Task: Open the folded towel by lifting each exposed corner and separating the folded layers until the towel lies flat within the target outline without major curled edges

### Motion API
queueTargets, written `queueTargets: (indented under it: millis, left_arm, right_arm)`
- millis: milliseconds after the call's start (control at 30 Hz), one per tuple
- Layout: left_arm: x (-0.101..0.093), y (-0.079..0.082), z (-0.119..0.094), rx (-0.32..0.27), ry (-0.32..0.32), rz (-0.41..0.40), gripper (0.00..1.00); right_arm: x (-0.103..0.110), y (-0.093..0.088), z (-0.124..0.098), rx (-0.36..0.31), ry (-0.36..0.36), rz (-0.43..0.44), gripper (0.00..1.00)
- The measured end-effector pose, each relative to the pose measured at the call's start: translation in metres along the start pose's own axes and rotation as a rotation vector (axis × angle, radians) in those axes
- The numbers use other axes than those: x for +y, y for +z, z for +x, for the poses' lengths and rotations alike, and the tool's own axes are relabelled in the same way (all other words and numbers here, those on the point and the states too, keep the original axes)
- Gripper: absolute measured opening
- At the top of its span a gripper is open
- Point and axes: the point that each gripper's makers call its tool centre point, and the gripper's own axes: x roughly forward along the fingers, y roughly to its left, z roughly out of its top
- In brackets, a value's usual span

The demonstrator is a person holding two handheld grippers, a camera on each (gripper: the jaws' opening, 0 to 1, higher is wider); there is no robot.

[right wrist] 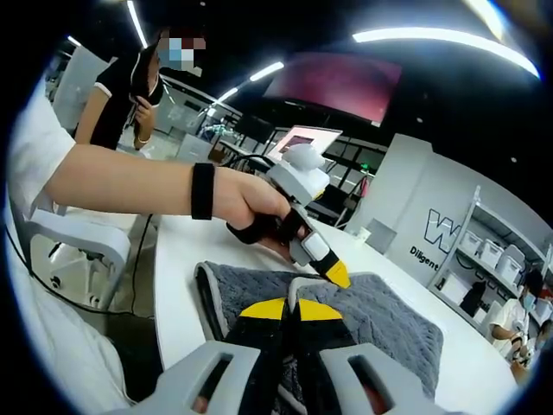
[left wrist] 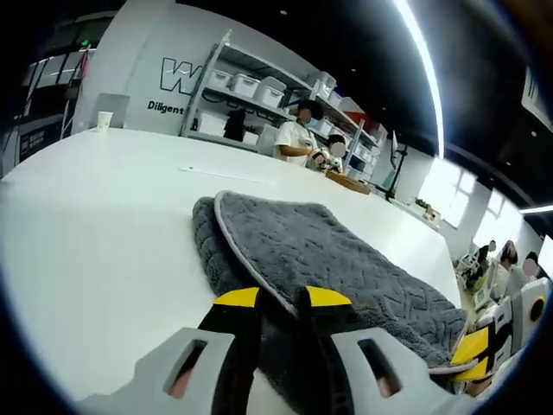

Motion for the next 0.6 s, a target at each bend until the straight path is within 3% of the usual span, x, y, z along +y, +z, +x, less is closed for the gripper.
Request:
queueTargets:
  millis: [600]
  left_arm:
    - [0.0112,0.0032,0.0042,0.019,0.027,-0.025,0.14]
  right_arm:
    - [-0.0002,0.0006,-0.0024,-0.009,-0.004,0.009,0.00]
